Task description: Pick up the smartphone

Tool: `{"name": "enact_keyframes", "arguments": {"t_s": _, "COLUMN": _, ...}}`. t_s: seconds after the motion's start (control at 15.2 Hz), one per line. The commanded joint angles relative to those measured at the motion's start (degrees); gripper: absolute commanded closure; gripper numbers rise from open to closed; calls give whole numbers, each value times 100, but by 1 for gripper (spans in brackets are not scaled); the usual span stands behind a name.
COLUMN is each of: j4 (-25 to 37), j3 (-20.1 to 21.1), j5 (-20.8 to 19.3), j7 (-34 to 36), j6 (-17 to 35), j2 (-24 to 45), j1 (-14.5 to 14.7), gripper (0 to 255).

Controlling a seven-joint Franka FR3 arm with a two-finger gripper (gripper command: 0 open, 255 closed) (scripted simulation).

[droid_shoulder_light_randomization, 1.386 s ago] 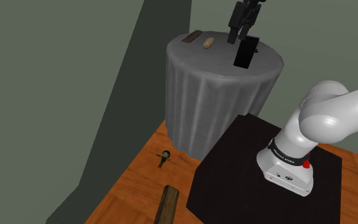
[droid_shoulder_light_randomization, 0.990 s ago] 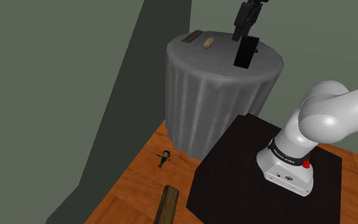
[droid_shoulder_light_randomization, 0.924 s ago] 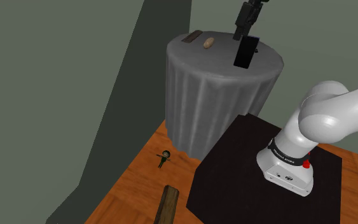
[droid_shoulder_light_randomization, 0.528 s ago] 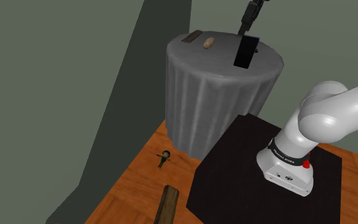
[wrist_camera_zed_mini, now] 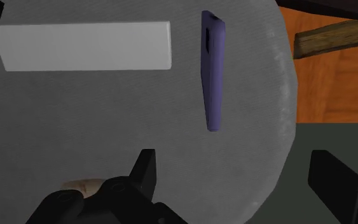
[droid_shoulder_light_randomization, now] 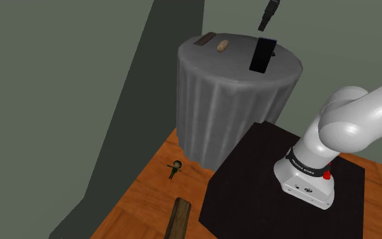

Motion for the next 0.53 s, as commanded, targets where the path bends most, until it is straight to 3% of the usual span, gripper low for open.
{"name": "enact_keyframes", "arguments": {"t_s": 0.0, "j4": -75, "j3": -85, "j5": -20, "j7": -106, "j6": 158, "j2": 54, "j1": 4, "gripper": 0}}
{"name": "enact_keyframes", "arguments": {"t_s": 0.46, "j4": -530, "j3": -144, "j5": -71, "j7": -120, "j6": 573, "j2": 13, "j1": -31, "gripper": 0}}
